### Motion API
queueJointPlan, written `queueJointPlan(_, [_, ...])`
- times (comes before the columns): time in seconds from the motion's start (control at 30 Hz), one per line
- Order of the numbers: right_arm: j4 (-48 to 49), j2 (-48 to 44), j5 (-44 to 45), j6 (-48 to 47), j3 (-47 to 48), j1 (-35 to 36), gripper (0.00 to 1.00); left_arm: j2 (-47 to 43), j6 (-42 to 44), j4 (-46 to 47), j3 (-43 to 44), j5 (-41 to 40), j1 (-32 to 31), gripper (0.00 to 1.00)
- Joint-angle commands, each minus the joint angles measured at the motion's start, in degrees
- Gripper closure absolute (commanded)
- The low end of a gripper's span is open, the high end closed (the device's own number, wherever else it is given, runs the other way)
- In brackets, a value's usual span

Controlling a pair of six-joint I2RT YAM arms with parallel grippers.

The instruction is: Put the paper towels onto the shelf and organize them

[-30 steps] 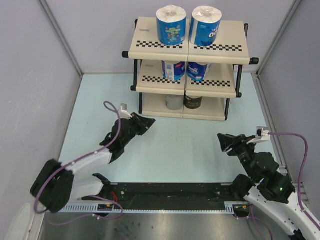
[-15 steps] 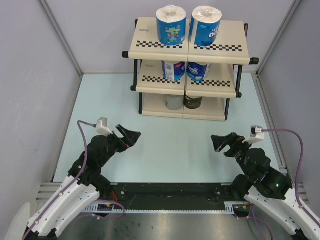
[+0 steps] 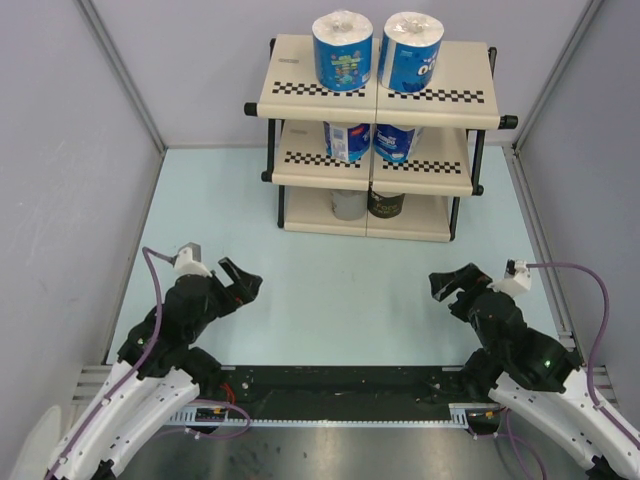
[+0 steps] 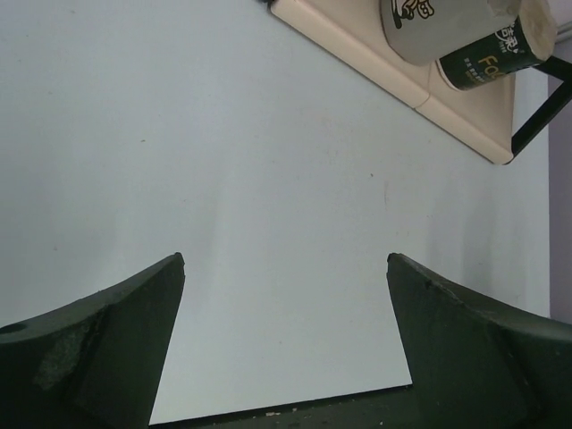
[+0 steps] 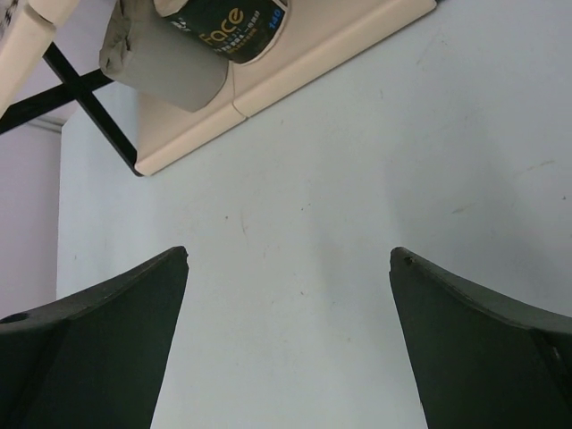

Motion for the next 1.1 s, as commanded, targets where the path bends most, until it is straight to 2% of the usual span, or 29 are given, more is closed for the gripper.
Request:
queueJointPlan(0.0, [-2.33, -0.4, 1.91, 3.39, 1.51, -0.06, 0.0, -0.84, 5.12, 0.87, 4.97, 0.56, 0.25, 0.0])
queueJointPlan(0.1, [-1.37, -1.36, 2.7, 0.68, 2.74, -0.06, 0.0, 1.26, 11.62, 5.88, 13.04, 0.48, 0.17, 0.0])
queueJointPlan(0.17, [1.35, -1.02, 3.93, -3.27, 6.51, -0.06, 0.0, 5.02, 16.17, 8.69, 21.38, -1.01, 0.25, 0.02])
queueJointPlan(0.33, [10.13, 6.43, 4.02, -20.85, 20.91, -0.06, 0.0, 15.23, 22.79, 10.46, 41.93, -0.32, 0.25, 0.02])
queueJointPlan(0.37, [11.02, 8.11, 3.94, -22.44, 26.16, -0.06, 0.0, 17.59, 24.01, 11.33, 44.07, 0.38, 0.25, 0.02])
queueJointPlan(0.53, [21.46, 16.81, 3.23, -36.65, 38.76, 0.03, 0.0, 23.67, 28.24, 16.79, 52.24, 1.44, 0.25, 0.0])
queueJointPlan(0.63, [24.46, 25.16, 4.2, -42.47, 47.81, 0.12, 0.0, 29.19, 32.45, 21.79, 55.15, 2.93, 0.25, 0.0])
queueJointPlan(0.8, [24.31, 40.01, 2.79, -52.06, 64.66, -0.05, 0.0, 39.4, 37.82, 25.49, 64.11, 3.03, 0.43, 0.0])
queueJointPlan(0.9, [26.74, 46.96, 2.53, -56.64, 71.01, -1.1, 0.0, 44.68, 38.44, 29.61, 67.36, 5.3, 1.83, 0.0])
queueJointPlan(1.0, [28.52, 52.15, -1.58, -57.26, 74.88, -7.59, 0.0, 51.26, 37.56, 31.64, 72.37, 8.46, 4.11, 0.0])
queueJointPlan(1.03, [28.43, 53.29, -5.34, -57.08, 75.69, -12.4, 0.0, 54.5, 36.95, 32.52, 73.52, 9.0, 4.56, 0.0])
queueJointPlan(1.07, [28.0, 54.61, -7.21, -53.6, 76.65, -15.23, 0.0, 56.01, 36.69, 33.22, 74.49, 9.96, 5.17, 0.0])
